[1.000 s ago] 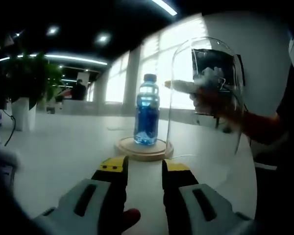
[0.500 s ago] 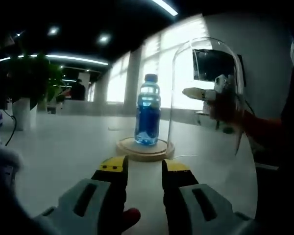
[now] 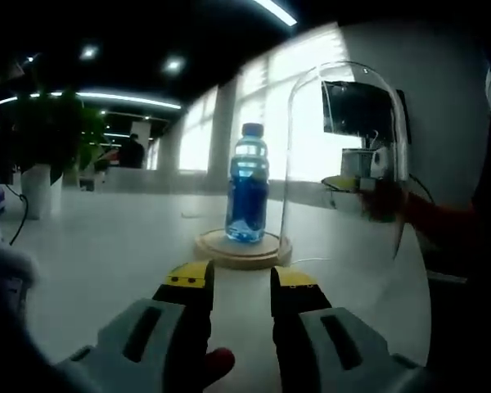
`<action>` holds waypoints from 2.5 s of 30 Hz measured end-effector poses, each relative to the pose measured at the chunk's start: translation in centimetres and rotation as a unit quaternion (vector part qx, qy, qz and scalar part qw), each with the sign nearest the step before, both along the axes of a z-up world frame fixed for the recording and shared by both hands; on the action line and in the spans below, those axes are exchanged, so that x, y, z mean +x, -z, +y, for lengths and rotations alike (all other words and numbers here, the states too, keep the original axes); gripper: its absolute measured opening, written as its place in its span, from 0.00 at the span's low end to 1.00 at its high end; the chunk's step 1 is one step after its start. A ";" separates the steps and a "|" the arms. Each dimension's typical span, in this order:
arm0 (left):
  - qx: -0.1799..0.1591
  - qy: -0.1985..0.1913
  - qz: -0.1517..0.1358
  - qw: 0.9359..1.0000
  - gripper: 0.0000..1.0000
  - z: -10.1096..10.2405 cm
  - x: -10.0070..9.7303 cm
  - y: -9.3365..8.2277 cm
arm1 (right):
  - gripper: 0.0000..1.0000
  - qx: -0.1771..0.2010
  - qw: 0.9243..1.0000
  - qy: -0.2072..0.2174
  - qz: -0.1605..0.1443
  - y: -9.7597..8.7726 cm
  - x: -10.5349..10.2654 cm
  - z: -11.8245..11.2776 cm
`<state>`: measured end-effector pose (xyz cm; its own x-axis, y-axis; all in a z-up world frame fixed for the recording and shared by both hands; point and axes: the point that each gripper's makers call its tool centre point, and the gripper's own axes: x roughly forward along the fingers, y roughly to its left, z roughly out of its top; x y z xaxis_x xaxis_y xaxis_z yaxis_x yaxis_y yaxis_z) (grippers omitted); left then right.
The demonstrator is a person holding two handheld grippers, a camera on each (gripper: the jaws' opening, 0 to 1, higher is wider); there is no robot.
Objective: Open the cover put in the Mizone put the cover back on
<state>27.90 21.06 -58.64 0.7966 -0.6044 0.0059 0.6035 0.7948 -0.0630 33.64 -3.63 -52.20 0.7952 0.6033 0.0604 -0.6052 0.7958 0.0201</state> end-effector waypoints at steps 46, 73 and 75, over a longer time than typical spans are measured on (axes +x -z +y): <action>0.016 0.000 -0.004 1.000 0.21 -0.2 -0.2 0.2 | 0.11 -0.065 0.997 0.040 0.005 7.0 -3.2 -1.6; 0.010 0.013 0.005 1.000 0.19 -0.6 -0.5 0.3 | 0.11 -0.063 0.997 0.033 0.006 7.0 -3.3 -1.7; 0.007 0.017 0.006 1.000 0.19 -0.7 -0.6 0.2 | 0.11 -0.050 0.998 0.030 0.009 6.8 -3.3 -1.9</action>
<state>27.34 20.32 -58.87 0.7755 -0.6312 -0.0125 0.6296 0.7746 -0.0603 30.34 -5.49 -59.03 0.8307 0.5565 -0.0128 -0.5564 0.8293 -0.0512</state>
